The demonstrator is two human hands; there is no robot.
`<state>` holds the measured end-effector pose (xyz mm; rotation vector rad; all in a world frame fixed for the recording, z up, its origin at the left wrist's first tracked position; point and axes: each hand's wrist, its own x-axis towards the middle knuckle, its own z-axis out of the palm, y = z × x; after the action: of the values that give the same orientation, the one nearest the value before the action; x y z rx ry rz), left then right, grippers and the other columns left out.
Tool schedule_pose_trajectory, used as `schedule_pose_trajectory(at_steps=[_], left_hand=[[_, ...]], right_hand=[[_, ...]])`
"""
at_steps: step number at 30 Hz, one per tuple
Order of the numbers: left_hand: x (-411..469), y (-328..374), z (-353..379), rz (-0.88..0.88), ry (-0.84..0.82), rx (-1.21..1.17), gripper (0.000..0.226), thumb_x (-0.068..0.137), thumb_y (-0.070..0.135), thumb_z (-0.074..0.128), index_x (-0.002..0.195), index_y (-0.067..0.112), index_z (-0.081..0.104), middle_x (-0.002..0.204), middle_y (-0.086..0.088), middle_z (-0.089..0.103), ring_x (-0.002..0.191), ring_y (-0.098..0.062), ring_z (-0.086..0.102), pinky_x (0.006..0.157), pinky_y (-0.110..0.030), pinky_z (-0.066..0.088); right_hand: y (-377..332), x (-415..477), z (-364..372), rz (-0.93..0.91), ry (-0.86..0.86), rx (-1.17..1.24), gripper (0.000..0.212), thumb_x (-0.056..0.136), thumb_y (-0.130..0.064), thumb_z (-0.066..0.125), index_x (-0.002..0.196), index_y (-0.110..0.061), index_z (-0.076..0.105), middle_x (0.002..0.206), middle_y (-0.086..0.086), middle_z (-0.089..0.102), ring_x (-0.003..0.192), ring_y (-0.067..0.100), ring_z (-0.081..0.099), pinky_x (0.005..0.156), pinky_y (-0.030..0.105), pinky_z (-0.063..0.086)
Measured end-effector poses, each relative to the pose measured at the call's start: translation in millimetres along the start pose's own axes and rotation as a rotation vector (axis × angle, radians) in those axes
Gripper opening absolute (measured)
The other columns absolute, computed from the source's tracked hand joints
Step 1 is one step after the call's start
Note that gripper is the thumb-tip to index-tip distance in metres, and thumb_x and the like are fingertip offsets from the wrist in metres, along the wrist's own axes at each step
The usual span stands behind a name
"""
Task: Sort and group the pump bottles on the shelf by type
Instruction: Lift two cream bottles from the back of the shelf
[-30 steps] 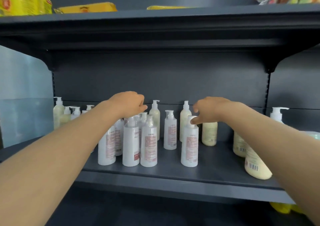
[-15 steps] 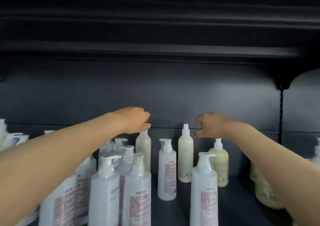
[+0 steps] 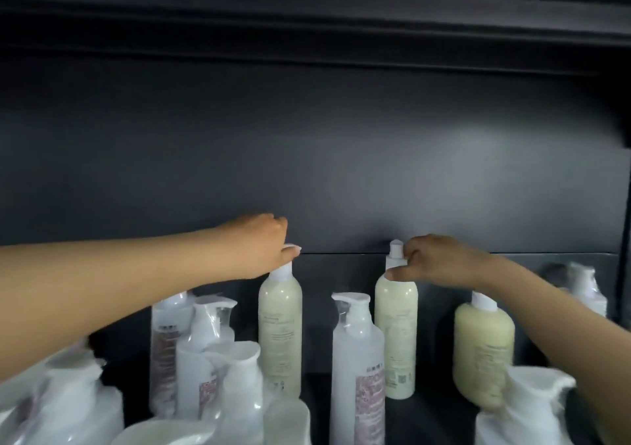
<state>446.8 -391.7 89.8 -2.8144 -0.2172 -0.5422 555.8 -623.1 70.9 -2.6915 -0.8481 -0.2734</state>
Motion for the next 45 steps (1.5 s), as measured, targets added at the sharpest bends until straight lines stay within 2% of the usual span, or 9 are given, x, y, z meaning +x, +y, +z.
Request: schedule_pose_trajectory(at_steps=[4, 12, 16, 21, 27, 31, 36, 40, 45], left_hand=[[-1, -2, 15, -0.015, -0.089, -0.176, 0.031, 0.093, 0.045, 0.045, 0.09, 0.014, 0.042, 0.095, 0.003, 0.047, 0.076, -0.015, 0.044, 0.062, -0.022, 0.034], [5, -2, 41, -0.101, -0.149, -0.532, 0.04, 0.083, 0.041, 0.062, 0.111, 0.024, 0.039, 0.132, 0.004, 0.048, 0.112, -0.017, 0.052, 0.091, -0.028, 0.044], [3, 0, 43, -0.079, -0.208, -0.798, 0.061, 0.083, 0.025, 0.067, 0.135, 0.03, 0.036, 0.103, 0.016, 0.052, 0.107, -0.01, 0.049, 0.088, -0.019, 0.037], [5, -1, 47, -0.18, -0.307, -1.067, 0.045, 0.084, 0.02, 0.067, 0.117, 0.034, 0.041, 0.094, 0.009, 0.057, 0.088, -0.005, 0.057, 0.083, -0.026, 0.052], [5, -5, 49, -0.238, -0.38, -1.157, 0.044, 0.084, 0.018, 0.066, 0.122, 0.024, 0.044, 0.1, 0.007, 0.057, 0.095, -0.011, 0.057, 0.086, -0.032, 0.051], [4, -4, 47, -0.166, -0.421, -1.172, 0.025, 0.087, 0.014, 0.062, 0.095, 0.032, 0.048, 0.098, 0.004, 0.058, 0.09, -0.009, 0.057, 0.09, -0.039, 0.049], [3, -1, 40, -0.108, -0.376, -1.158, 0.027, 0.087, 0.014, 0.062, 0.09, 0.036, 0.047, 0.096, 0.003, 0.057, 0.089, -0.01, 0.058, 0.087, -0.037, 0.053], [1, -3, 20, -0.069, -0.274, -1.199, 0.029, 0.089, 0.015, 0.059, 0.09, 0.041, 0.045, 0.093, 0.006, 0.056, 0.085, -0.005, 0.056, 0.08, -0.03, 0.051], [-12, -1, -9, -0.019, -0.114, -1.236, 0.03, 0.089, 0.02, 0.059, 0.092, 0.047, 0.045, 0.098, 0.006, 0.058, 0.095, -0.012, 0.058, 0.095, -0.04, 0.048]], right_hand=[[8, 4, 21, -0.037, 0.062, 0.186, 0.028, 0.077, -0.048, 0.068, 0.081, -0.028, 0.048, 0.084, -0.015, 0.055, 0.076, -0.001, 0.051, 0.062, 0.016, 0.037], [18, 16, 52, -0.024, 0.189, 0.549, 0.028, 0.078, -0.037, 0.071, 0.072, -0.015, 0.055, 0.067, -0.005, 0.058, 0.061, 0.008, 0.053, 0.058, 0.022, 0.041], [13, 14, 71, 0.022, 0.304, 0.66, 0.03, 0.083, -0.03, 0.068, 0.079, -0.002, 0.056, 0.07, 0.006, 0.057, 0.061, 0.014, 0.051, 0.055, 0.024, 0.04], [8, 7, 82, -0.032, 0.336, 0.817, 0.026, 0.088, -0.031, 0.06, 0.083, -0.006, 0.055, 0.073, 0.003, 0.054, 0.067, 0.014, 0.049, 0.062, 0.029, 0.04], [3, 6, 85, -0.073, 0.308, 0.787, 0.017, 0.091, -0.032, 0.055, 0.08, -0.02, 0.049, 0.07, -0.005, 0.052, 0.063, 0.007, 0.048, 0.055, 0.012, 0.039], [7, 6, 81, -0.081, 0.306, 0.782, 0.019, 0.092, -0.03, 0.055, 0.078, -0.018, 0.048, 0.071, -0.004, 0.05, 0.063, 0.007, 0.046, 0.052, 0.009, 0.037], [6, 1, 73, -0.082, 0.293, 0.785, 0.021, 0.091, -0.03, 0.055, 0.075, -0.018, 0.048, 0.07, -0.004, 0.049, 0.064, 0.008, 0.047, 0.06, 0.02, 0.04], [1, -6, 56, -0.11, 0.33, 0.832, 0.021, 0.091, -0.029, 0.056, 0.075, -0.019, 0.05, 0.066, -0.007, 0.048, 0.057, 0.0, 0.046, 0.055, 0.012, 0.04], [-8, -20, 27, -0.091, 0.39, 0.953, 0.016, 0.087, -0.03, 0.062, 0.081, -0.015, 0.059, 0.072, 0.001, 0.054, 0.067, 0.013, 0.052, 0.065, 0.027, 0.043]])
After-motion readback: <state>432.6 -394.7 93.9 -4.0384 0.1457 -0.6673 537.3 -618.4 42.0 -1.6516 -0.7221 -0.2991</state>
